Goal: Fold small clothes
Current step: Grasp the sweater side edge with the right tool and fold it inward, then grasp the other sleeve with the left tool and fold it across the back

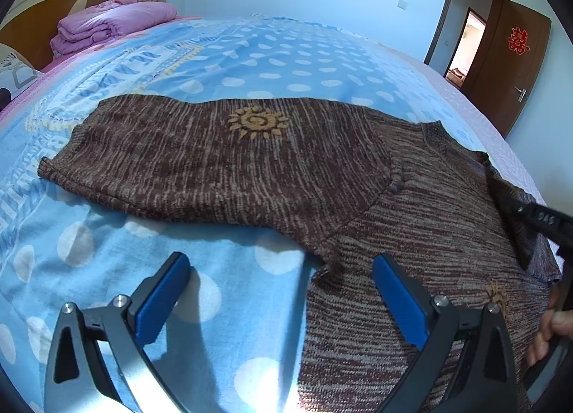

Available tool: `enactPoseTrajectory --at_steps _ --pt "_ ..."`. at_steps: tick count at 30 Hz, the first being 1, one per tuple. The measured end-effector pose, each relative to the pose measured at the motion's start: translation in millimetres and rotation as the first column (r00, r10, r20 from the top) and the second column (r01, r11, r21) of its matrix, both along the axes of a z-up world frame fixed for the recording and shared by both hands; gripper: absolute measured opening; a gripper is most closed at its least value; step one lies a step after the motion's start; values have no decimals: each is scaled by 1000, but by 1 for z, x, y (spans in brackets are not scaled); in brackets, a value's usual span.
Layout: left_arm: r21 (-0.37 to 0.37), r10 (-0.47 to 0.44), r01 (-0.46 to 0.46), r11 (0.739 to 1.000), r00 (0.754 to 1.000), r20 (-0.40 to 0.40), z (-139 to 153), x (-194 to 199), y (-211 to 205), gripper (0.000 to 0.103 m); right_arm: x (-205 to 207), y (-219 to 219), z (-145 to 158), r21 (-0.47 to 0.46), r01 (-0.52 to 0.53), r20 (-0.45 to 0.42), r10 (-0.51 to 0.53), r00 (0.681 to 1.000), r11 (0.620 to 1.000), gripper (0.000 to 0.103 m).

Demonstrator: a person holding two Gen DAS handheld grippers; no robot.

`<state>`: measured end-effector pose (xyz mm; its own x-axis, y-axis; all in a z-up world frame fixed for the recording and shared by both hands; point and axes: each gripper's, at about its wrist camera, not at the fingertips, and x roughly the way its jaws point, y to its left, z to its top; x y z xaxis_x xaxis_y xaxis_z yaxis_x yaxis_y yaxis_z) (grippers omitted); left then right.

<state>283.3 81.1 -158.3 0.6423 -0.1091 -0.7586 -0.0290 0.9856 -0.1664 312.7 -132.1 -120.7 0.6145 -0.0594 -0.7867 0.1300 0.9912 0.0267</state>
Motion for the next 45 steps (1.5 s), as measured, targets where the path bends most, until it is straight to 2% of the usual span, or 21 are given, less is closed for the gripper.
enactPoseTrajectory --at_steps 6,8,10,11,13,14,16,17,18,19,21,24,27,29,31,34,37,40,42,43,45 --pt "-3 -1 1 1000 1000 3 0 0 0 103 8 7 -10 9 10 2 -10 1000 1000 7" --pt "-4 -2 2 1000 1000 4 0 0 0 103 7 8 -11 39 0 4 0 1000 999 11" --pt "-6 -2 2 1000 1000 5 0 0 0 103 6 10 -10 129 -64 -1 65 998 990 33" --pt "-7 -2 2 1000 1000 5 0 0 0 103 4 11 -7 195 -116 3 118 993 974 51" --pt "-8 -2 2 1000 1000 5 0 0 0 103 -3 7 4 297 -198 34 197 980 934 51" --pt "-7 -2 2 1000 1000 5 0 0 0 103 -11 -2 14 295 -197 78 182 980 935 51" --pt "-8 -2 2 1000 1000 6 0 0 0 103 -26 -28 31 250 -116 156 78 985 961 51" --pt "-8 -2 2 1000 1000 6 0 0 0 103 -31 -43 34 231 -61 167 22 986 971 46" --pt "-8 -2 2 1000 1000 6 0 0 0 103 -33 -54 34 225 -22 158 -14 987 974 38" --pt "-8 -2 2 1000 1000 6 0 0 0 103 -34 -64 28 234 0 132 -32 991 972 37" --pt "-8 -2 2 1000 1000 6 0 0 0 103 -32 -67 13 251 6 73 -25 997 968 34" --pt "-7 -2 2 1000 1000 5 0 0 0 103 -34 -46 -14 256 -37 7 37 999 966 34" --pt "-8 -2 2 1000 1000 6 0 0 0 103 -42 -19 -17 186 -78 35 73 997 979 36" --pt "-8 -2 2 1000 1000 6 0 0 0 103 -40 -9 -15 222 -131 21 130 991 966 36" --pt "-7 -2 2 1000 1000 6 0 0 0 103 -43 -14 -6 212 -144 30 141 990 967 35" --pt "-7 -2 2 1000 1000 6 0 0 0 103 -56 -50 18 214 -65 103 43 994 975 34" --pt "-3 -1 2 1000 1000 5 0 0 0 103 -76 -97 28 105 96 128 -109 986 990 34" --pt "-4 -1 1 1000 1000 4 0 0 0 103 -86 -127 6 34 188 53 -189 981 982 34" --pt "0 -1 1 1000 1000 3 0 0 0 103 -89 -136 -17 18 205 -5 -205 979 979 34" --pt "2 0 0 1000 1000 1 0 0 0 103 -94 -133 -18 9 183 47 -184 982 983 34" --pt "9 1 -1 1000 1000 -4 -1 1 0 103 -93 -126 -16 0 159 63 -159 985 987 45"
